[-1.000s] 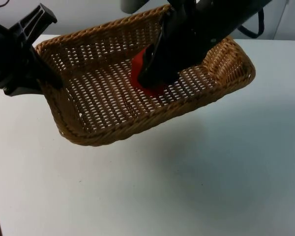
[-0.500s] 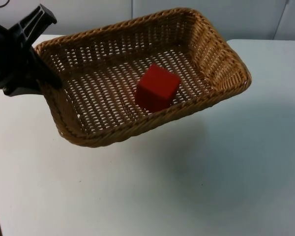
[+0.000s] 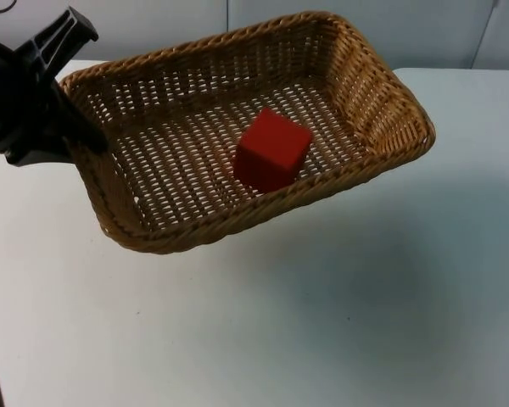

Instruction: Pick up the basket with the left hand and place the cube into the basket with the right hand.

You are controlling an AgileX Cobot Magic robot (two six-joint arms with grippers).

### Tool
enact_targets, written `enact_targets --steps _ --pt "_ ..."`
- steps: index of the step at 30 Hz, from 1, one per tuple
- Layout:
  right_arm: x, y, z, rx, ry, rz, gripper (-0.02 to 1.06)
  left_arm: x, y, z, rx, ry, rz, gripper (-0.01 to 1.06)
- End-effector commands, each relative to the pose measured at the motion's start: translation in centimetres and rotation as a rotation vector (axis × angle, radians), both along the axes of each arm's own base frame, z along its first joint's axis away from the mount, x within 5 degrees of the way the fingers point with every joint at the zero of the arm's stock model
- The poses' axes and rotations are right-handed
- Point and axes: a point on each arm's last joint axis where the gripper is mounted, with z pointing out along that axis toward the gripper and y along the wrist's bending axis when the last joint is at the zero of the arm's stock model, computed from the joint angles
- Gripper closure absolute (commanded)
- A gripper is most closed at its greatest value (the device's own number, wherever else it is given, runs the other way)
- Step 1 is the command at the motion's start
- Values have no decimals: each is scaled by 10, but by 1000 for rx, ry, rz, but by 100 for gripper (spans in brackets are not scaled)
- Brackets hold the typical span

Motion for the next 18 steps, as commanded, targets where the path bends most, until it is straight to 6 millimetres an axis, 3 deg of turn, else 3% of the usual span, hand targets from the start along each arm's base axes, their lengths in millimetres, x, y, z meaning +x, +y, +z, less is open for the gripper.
enact_targets --steps 1,11,18 --pt "-5 -4 5 9 -2 -15 105 0 0 8 -34 -10 16 105" --pt "-11 -3 -3 -8 102 11 105 1 -1 6 -30 -7 16 105" --pt "-11 -2 -3 -5 107 30 105 2 -6 -23 -2 45 -123 105"
